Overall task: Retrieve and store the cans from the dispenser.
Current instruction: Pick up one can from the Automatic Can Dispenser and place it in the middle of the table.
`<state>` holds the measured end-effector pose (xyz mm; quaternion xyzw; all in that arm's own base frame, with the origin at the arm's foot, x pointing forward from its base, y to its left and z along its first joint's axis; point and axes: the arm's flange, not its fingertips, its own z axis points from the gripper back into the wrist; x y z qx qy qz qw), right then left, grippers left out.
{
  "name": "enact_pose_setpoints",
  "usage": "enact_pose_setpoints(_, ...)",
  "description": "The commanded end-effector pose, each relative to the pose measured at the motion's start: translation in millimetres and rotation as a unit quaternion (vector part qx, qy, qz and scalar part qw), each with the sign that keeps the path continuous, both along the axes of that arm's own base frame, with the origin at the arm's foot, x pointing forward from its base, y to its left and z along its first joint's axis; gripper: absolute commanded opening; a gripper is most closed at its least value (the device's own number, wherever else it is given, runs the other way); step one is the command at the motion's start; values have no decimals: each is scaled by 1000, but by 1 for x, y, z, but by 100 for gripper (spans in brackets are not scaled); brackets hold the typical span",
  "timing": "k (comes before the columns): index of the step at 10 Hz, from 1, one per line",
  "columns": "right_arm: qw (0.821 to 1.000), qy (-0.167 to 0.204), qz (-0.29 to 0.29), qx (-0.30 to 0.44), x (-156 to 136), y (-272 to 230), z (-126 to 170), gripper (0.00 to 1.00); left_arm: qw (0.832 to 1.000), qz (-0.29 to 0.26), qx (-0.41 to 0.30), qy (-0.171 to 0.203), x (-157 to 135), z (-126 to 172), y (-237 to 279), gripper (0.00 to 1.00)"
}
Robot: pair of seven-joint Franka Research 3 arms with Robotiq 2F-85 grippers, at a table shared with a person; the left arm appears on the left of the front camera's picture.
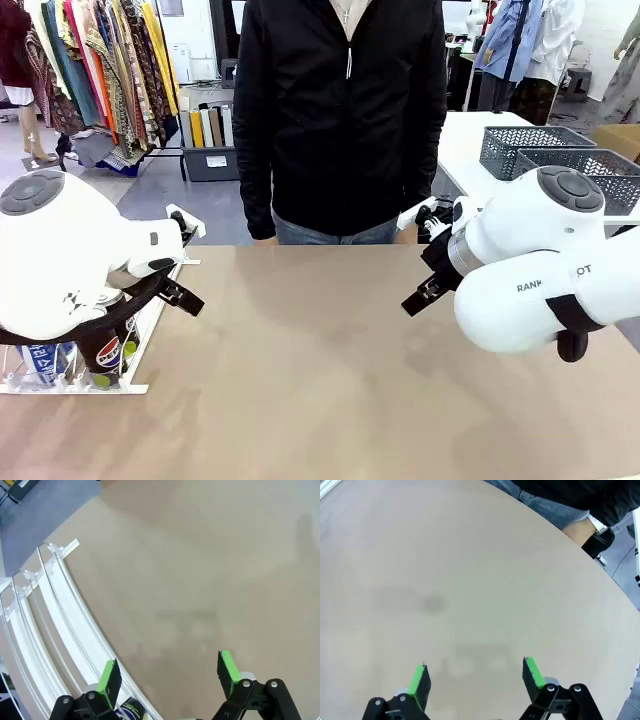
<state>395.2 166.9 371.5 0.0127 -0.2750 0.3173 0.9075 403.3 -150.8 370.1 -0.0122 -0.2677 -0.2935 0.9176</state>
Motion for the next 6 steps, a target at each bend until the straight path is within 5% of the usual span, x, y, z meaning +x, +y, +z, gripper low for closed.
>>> enact_pose_setpoints(1, 1000, 0, 0, 0, 0, 0, 0, 100, 1000, 0, 0, 0, 0, 0, 0, 100)
enact_pose_setpoints(6, 1000, 0, 0, 0, 0, 0, 0, 100, 1000, 0, 0, 0, 0, 0, 0, 100)
